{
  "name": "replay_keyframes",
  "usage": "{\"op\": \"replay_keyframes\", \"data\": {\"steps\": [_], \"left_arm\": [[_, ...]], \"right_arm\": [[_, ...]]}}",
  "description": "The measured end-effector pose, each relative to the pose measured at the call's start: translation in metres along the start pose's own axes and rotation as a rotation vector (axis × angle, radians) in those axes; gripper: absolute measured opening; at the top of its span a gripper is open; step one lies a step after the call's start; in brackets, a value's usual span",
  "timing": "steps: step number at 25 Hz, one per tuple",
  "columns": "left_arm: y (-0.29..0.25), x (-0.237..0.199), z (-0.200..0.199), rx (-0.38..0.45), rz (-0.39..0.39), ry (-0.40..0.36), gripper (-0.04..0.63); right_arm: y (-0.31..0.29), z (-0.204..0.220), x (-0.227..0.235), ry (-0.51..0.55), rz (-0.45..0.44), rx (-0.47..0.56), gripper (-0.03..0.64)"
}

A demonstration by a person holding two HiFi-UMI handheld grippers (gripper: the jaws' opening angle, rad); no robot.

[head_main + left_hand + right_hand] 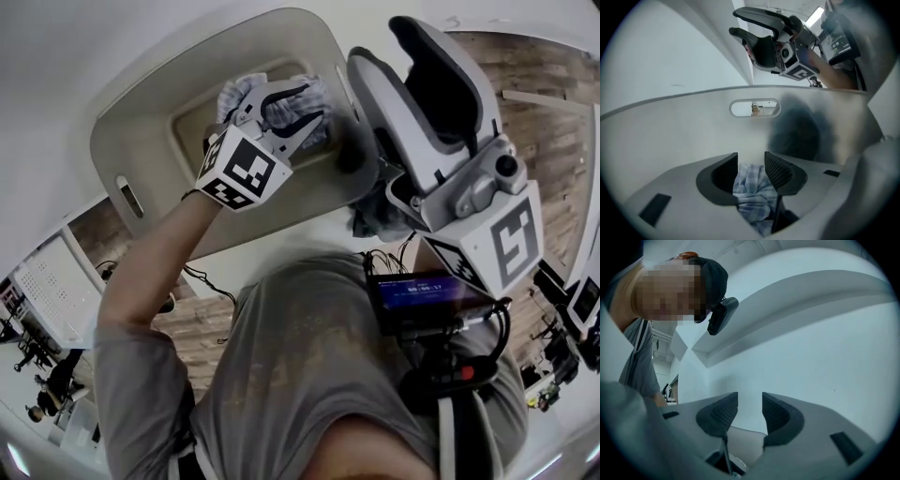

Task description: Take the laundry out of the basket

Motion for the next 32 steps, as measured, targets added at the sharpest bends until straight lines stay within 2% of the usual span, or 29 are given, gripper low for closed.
{"op": "replay_keyframes", "data": {"steps": [4, 8, 15, 23, 29, 32], "left_arm": [[-0.012, 0.003, 0.017, -0.072, 0.044, -0.032, 0.212], [-0.022, 0.002, 0.024, -0.096, 0.072, -0.078, 0.227], [-0.035, -0.002, 0.032, -0.140, 0.054, -0.134, 0.225], [-0.037, -0.004, 0.032, -0.154, 0.038, -0.185, 0.041], [-0.033, -0.005, 0.030, -0.126, 0.044, -0.172, 0.026], [-0.025, -0.007, 0.020, -0.103, 0.020, -0.160, 0.025]], "right_arm": [[0.001, 0.005, 0.004, -0.006, 0.008, -0.009, 0.167], [-0.002, 0.009, 0.007, -0.008, 0.004, -0.018, 0.167], [-0.002, 0.015, 0.009, -0.013, 0.007, -0.029, 0.167], [0.003, 0.013, 0.010, -0.009, 0.021, -0.023, 0.167], [0.014, 0.006, 0.010, 0.001, 0.035, 0.002, 0.167], [0.023, -0.001, 0.008, 0.003, 0.037, 0.015, 0.167]]}}
Point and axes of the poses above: the fingertips, and each gripper's own axes: y backward along the fingers, x to its right, z out of its underside, the point moved 5 cm from there along y, backward along the fingers, and after that the axes turned 1 degree about -x, right-handed, at the moved point
